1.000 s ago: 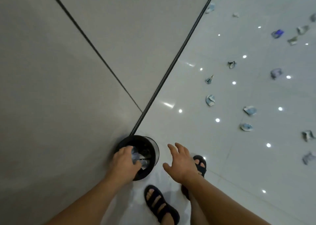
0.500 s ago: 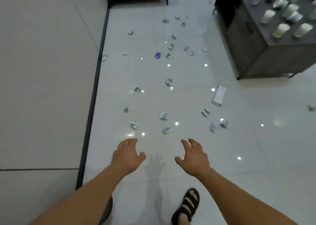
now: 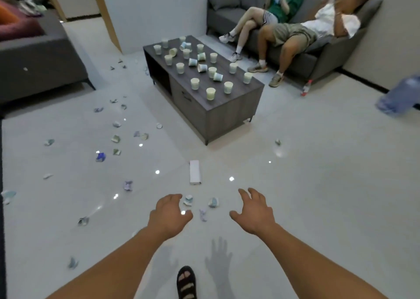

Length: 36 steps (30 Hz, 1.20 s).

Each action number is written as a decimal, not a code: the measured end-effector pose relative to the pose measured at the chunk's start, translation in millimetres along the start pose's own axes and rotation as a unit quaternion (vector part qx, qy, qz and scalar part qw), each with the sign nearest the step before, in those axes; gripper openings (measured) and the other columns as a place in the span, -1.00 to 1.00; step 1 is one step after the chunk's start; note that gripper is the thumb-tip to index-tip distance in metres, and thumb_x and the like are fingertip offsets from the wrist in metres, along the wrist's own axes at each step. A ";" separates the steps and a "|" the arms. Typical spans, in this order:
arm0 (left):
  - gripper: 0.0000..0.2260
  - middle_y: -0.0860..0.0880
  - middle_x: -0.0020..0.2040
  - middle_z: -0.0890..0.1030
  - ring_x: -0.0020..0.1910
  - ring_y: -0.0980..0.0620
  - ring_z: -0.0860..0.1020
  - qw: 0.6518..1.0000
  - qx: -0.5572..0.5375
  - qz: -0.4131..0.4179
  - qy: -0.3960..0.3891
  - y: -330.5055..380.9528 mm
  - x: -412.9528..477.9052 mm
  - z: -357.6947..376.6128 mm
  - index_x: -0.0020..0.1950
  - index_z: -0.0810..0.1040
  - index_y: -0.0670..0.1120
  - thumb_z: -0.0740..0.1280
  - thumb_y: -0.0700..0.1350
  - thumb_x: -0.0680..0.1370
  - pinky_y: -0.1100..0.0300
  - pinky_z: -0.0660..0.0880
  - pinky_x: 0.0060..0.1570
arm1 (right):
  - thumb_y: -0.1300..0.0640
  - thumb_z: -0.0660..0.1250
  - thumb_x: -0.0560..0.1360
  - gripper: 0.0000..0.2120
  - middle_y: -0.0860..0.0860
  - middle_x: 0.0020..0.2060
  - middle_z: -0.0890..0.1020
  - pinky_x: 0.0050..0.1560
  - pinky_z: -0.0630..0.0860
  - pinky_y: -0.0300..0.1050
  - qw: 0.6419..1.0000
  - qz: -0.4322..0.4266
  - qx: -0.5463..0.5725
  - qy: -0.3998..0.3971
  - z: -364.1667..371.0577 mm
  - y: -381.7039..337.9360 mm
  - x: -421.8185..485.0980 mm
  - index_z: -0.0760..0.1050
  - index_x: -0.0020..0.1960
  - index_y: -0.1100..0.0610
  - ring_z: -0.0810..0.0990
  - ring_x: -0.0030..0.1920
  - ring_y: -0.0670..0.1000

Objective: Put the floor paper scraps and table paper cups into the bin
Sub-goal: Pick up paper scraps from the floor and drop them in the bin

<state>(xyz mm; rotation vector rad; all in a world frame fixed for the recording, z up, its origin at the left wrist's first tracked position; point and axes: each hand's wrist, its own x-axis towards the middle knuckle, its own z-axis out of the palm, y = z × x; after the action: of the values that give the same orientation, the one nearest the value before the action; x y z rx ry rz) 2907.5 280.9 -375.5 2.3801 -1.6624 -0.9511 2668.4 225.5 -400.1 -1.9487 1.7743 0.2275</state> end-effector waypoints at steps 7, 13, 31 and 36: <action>-0.39 -0.05 0.49 0.26 0.46 -0.08 0.22 0.996 0.021 0.092 -0.009 93.8 86.0 -37.7 0.50 0.21 -0.03 0.26 0.15 0.51 -0.02 0.28 0.38 | -0.24 0.25 0.51 -0.25 0.00 0.56 0.05 0.36 0.33 0.14 0.995 0.073 0.024 0.056 -91.9 47.4 41.8 0.01 0.58 -0.06 0.07 0.52 0.09; -0.40 -0.07 0.49 0.27 0.44 -0.12 0.25 0.986 0.066 0.149 -0.034 177.3 144.8 -41.7 0.50 0.22 -0.03 0.26 0.15 0.52 -0.05 0.31 0.37 | -0.24 0.27 0.49 -0.24 -0.01 0.55 0.07 0.33 0.38 0.13 0.988 0.126 0.054 0.074 -130.8 102.5 67.2 0.03 0.57 -0.06 0.11 0.51 0.10; -0.40 -0.05 0.51 0.20 0.46 -0.10 0.21 0.986 0.086 0.127 -0.072 457.6 319.0 31.3 0.51 0.18 -0.03 0.24 0.14 0.53 -0.06 0.27 0.40 | -0.23 0.24 0.51 -0.24 0.01 0.55 0.05 0.35 0.36 0.12 0.995 0.087 0.037 0.029 -274.1 321.2 271.4 -0.01 0.58 -0.04 0.09 0.51 0.11; -0.40 -0.02 0.51 0.23 0.46 -0.09 0.21 0.992 0.057 0.092 -0.068 484.0 388.1 44.1 0.50 0.20 -0.01 0.26 0.15 0.52 -0.07 0.28 0.38 | -0.21 0.26 0.50 -0.24 0.00 0.55 0.06 0.34 0.36 0.08 0.998 0.060 0.017 0.005 -301.8 335.2 353.9 0.02 0.58 -0.04 0.10 0.50 0.10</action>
<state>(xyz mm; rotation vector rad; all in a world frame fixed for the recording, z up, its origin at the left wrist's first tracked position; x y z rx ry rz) 2571.1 -242.2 -384.3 2.2230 -1.9972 -1.0331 2332.7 -238.6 -375.3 -1.8258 1.8912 0.2264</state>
